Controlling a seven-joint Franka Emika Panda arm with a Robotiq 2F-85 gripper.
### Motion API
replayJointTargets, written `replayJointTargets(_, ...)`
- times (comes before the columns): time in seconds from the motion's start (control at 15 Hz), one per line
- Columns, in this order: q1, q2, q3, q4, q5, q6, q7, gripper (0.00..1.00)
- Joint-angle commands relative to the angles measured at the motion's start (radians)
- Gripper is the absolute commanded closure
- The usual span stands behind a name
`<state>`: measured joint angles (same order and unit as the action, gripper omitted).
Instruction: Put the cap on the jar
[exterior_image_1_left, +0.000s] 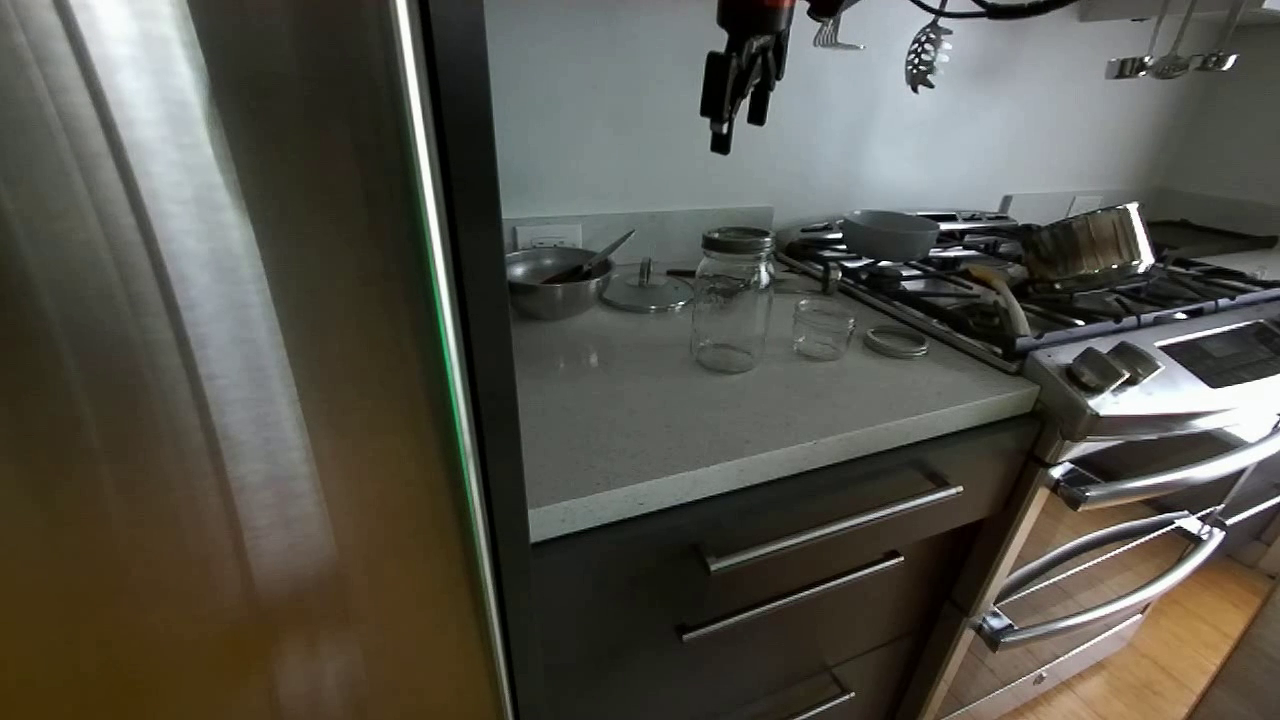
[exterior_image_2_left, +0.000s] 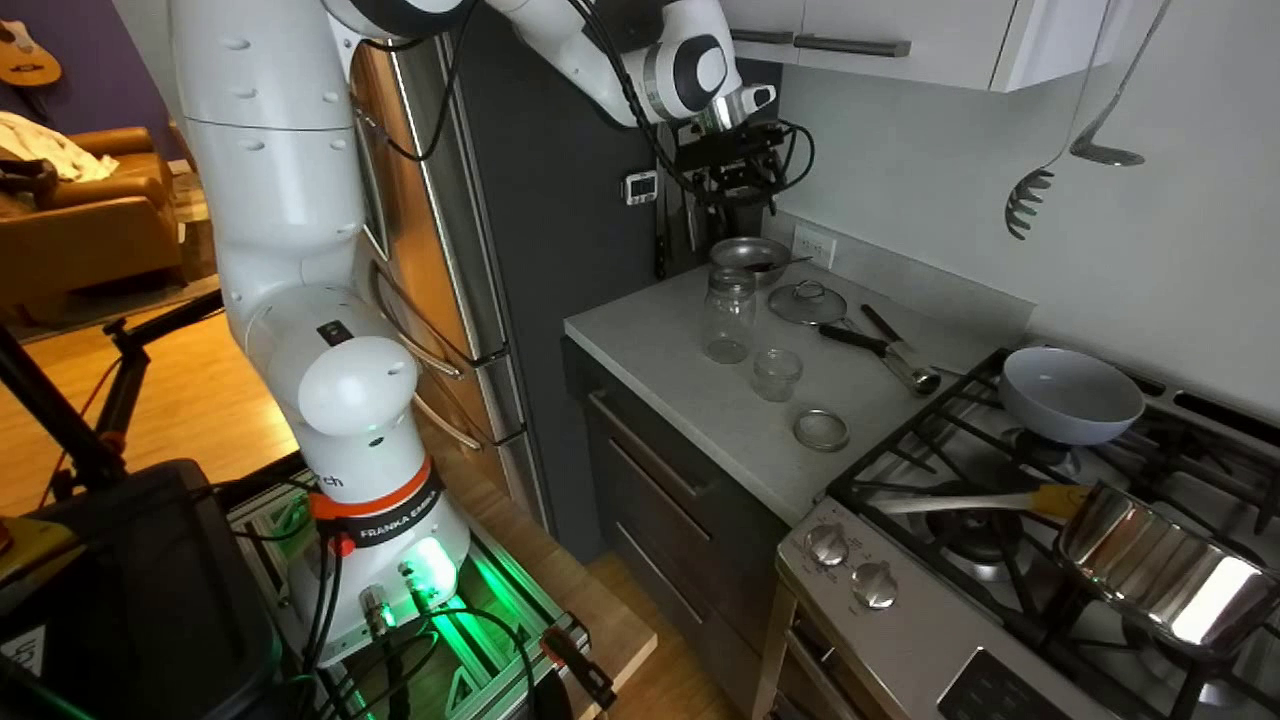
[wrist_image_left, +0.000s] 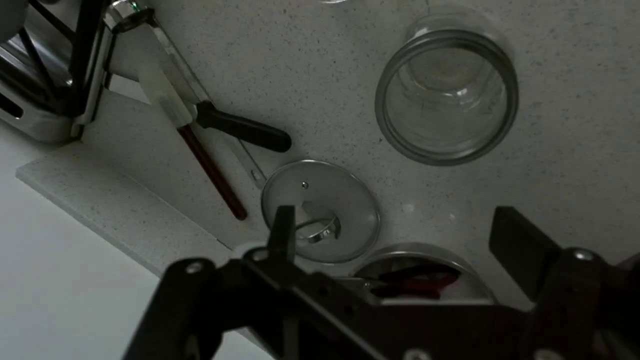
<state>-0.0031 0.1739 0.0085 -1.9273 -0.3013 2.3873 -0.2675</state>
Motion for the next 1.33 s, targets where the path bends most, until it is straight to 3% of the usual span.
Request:
replayJointTargets(0.0,-0.003,-0.119,0.013,-0.084,0.084,-0.021,-0.027,0.00)
replayJointTargets(0.2,-0.002,-0.182,0.015,-0.098,0.162,-0.098,-0.061,0.00)
replayJointTargets(0.6,0.002,-0.281,0.001,-0.098,0.185,-0.285,-0.054,0.00)
replayJointTargets(0.87,-0.001,-0.342,-0.013,-0.142,0.179,-0.295,-0.056,0.00)
replayJointTargets(0.93,0.006,-0.289,-0.005,-0.081,0.162,-0.292,-0.036,0.00)
replayJointTargets(1.27,0.005,-0.318,-0.012,-0.113,0.161,-0.292,-0.036,0.00)
